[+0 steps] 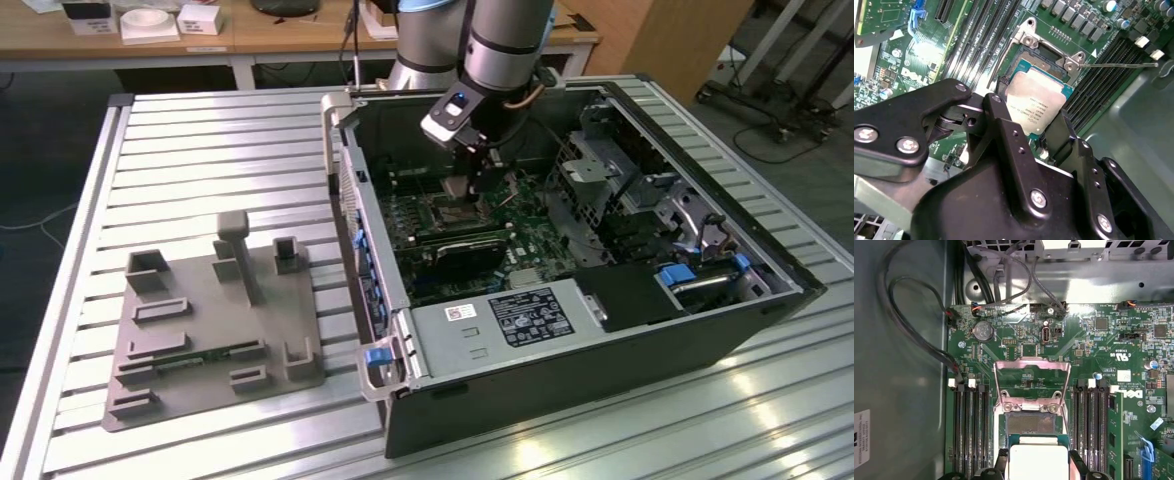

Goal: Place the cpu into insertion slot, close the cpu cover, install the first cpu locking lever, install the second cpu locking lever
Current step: 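Place the cpu into insertion slot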

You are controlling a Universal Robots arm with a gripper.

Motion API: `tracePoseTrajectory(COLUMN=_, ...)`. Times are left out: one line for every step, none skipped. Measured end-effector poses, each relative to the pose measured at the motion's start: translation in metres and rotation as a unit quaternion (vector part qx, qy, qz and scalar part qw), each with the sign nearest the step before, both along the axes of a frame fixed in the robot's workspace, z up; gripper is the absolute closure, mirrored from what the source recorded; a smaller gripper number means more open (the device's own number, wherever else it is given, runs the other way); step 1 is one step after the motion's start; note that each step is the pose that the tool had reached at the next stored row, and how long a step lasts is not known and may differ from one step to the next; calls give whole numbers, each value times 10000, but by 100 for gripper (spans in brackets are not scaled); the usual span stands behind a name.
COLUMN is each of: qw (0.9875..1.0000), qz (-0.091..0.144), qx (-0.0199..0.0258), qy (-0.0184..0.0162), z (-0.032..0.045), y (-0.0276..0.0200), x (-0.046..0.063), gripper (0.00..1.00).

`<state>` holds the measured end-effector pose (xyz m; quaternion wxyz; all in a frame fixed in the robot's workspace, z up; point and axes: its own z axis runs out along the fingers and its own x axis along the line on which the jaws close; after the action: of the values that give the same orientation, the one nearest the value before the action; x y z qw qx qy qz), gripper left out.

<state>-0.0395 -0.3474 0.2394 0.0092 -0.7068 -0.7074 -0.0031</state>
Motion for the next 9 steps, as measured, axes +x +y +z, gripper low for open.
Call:
tracePoseTrajectory(qw=10000, qz=0, qx=1, qy=0, z=-13, y=0, x=0, gripper=46)
tracePoseTrajectory(qw=10000, qz=0, qx=1, qy=0, z=-26, y=0, x=0, gripper=46)
tracePoseTrajectory(qw=10000, qz=-1, qx=1, qy=0, z=-39, y=0, x=1, gripper=46)
tracePoseTrajectory(qw=10000, qz=0, qx=1, qy=-1, z=-52, y=0, x=5, gripper=46)
tracePoseTrajectory(qw=10000, qz=0, qx=1, qy=0, z=-65, y=0, x=10, gripper=46)
tracePoseTrajectory(qw=10000, qz=0, qx=1, qy=0, z=-80, y=0, x=15, gripper=46)
tracePoseTrajectory(qw=10000, qz=0, qx=1, qy=0, z=-98, y=0, x=22, gripper=46)
tracePoseTrajectory(qw=10000, qz=-1, qx=0, qy=0, z=-116, y=0, x=29, gripper=46)
tracePoseTrajectory(qw=10000, qz=-1, qx=0, qy=1, z=-135, y=0, x=33, gripper=46)
